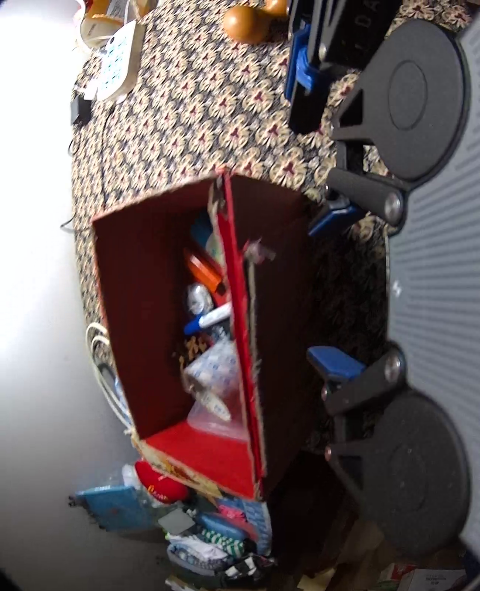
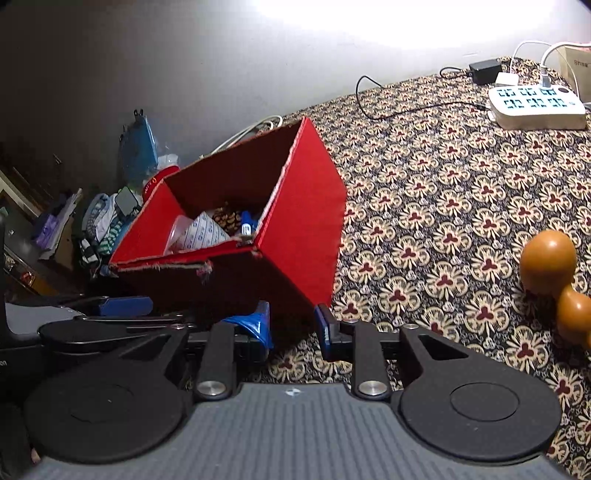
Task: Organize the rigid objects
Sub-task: 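Move the right gripper from the red box back to the brown gourd, then close the right gripper around the neck of the brown gourd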
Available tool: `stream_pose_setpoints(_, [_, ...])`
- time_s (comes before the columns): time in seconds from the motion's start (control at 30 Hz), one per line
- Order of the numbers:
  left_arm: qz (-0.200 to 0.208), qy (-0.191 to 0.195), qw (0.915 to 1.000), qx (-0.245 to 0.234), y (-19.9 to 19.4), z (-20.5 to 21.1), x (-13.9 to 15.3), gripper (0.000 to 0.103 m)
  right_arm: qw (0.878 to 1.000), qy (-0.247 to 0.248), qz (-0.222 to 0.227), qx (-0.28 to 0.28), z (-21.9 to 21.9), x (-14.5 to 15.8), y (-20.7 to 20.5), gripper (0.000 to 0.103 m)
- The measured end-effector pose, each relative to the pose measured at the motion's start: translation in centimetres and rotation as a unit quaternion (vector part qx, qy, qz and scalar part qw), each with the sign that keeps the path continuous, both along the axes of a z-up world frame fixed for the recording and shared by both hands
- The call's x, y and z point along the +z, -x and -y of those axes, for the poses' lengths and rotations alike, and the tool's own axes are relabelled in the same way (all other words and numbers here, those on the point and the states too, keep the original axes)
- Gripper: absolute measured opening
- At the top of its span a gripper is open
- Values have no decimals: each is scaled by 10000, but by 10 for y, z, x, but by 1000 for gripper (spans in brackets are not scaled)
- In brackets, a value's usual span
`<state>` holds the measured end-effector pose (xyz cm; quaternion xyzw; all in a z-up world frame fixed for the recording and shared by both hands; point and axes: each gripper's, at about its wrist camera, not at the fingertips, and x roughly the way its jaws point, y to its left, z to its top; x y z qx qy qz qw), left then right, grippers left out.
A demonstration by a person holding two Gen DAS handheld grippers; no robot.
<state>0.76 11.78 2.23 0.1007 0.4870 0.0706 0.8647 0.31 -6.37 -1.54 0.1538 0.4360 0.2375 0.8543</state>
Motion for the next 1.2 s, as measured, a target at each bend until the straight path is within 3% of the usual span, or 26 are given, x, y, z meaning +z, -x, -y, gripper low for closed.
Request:
stream_pose_setpoints(0.33, [-369, 76, 9991, -203, 8, 36, -24, 66, 9993, 181, -286, -140, 31, -13, 13, 9])
stream_pose_setpoints(0.4, [-512, 270, 9977, -352, 8, 43, -28, 66, 9991, 182, -316, -213, 39, -15, 15, 9])
stream_pose_setpoints(0.73, [-731, 403, 9936, -756, 2, 77, -44, 66, 9965, 167, -405, -713, 87, -19, 24, 9])
stream_pose_setpoints(1.2, [-726, 490, 9880, -1273, -10, 123, -58, 66, 9891, 388, -292, -1389, 140, -17, 24, 9])
